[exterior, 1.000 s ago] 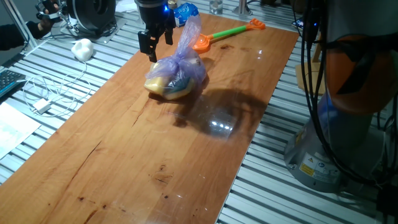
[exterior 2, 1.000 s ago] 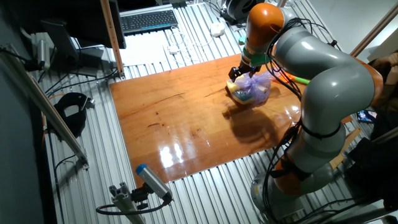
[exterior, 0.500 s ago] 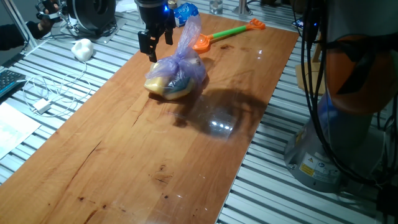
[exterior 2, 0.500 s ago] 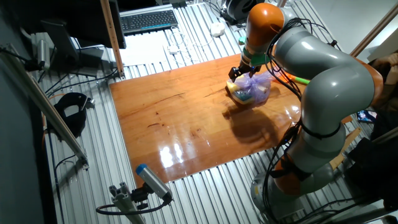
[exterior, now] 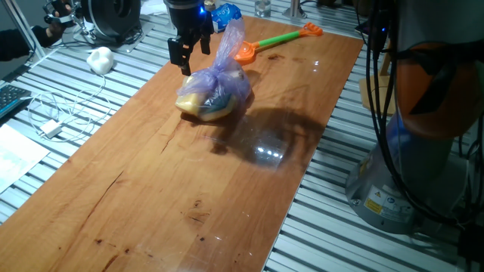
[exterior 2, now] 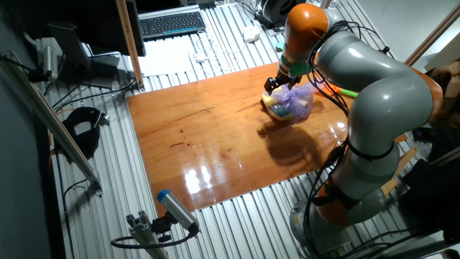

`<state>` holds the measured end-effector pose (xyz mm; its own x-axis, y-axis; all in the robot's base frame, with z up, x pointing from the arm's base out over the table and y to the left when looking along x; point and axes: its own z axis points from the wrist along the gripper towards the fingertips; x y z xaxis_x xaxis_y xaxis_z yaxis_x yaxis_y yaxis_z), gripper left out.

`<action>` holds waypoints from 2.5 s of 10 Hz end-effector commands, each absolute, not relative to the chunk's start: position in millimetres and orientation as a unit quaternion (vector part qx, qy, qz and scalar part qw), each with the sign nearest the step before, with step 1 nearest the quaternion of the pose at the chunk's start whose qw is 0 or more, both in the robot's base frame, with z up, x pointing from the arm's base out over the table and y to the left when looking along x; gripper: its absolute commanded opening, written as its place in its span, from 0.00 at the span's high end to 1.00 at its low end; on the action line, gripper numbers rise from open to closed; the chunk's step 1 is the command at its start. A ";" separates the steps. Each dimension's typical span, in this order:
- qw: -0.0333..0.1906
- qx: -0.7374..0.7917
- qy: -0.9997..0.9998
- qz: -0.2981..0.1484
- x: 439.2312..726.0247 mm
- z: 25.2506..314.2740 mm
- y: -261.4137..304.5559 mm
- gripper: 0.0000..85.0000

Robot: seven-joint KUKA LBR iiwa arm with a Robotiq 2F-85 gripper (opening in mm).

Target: Pick up a bag of things

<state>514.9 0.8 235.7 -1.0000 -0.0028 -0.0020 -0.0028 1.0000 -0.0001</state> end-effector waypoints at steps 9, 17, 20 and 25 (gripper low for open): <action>-0.133 0.024 0.991 -0.007 514.6 235.7 0.7 1.00; -0.121 0.041 0.991 0.034 513.3 237.4 -7.9 1.00; -0.081 0.004 0.997 -0.006 513.0 235.3 -7.9 1.00; -0.079 0.006 0.997 -0.007 513.0 235.6 -8.2 1.00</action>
<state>513.0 -8.3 235.7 -0.9871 0.0141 0.1593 0.0120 0.9998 -0.0146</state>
